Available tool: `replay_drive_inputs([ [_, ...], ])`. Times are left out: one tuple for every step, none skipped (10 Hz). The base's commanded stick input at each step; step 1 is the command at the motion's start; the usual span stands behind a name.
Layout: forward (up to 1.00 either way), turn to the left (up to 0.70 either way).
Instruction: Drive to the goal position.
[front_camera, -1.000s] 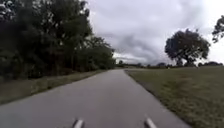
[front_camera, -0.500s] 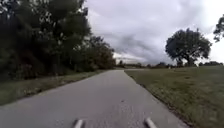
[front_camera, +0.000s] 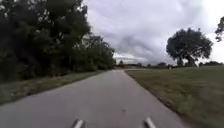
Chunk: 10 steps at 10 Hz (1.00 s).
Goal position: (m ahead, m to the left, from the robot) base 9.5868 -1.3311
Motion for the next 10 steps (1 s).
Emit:
replay_drive_inputs([
  [0.85,-0.26],
  [0.85,-0.34],
  [0.85,-0.34],
  [0.85,-0.09],
  [0.85,0.00],
  [0.85,0.00],
  [0.85,0.00],
  [0.85,0.00],
  [0.85,0.00],
  [0.85,0.00],
])
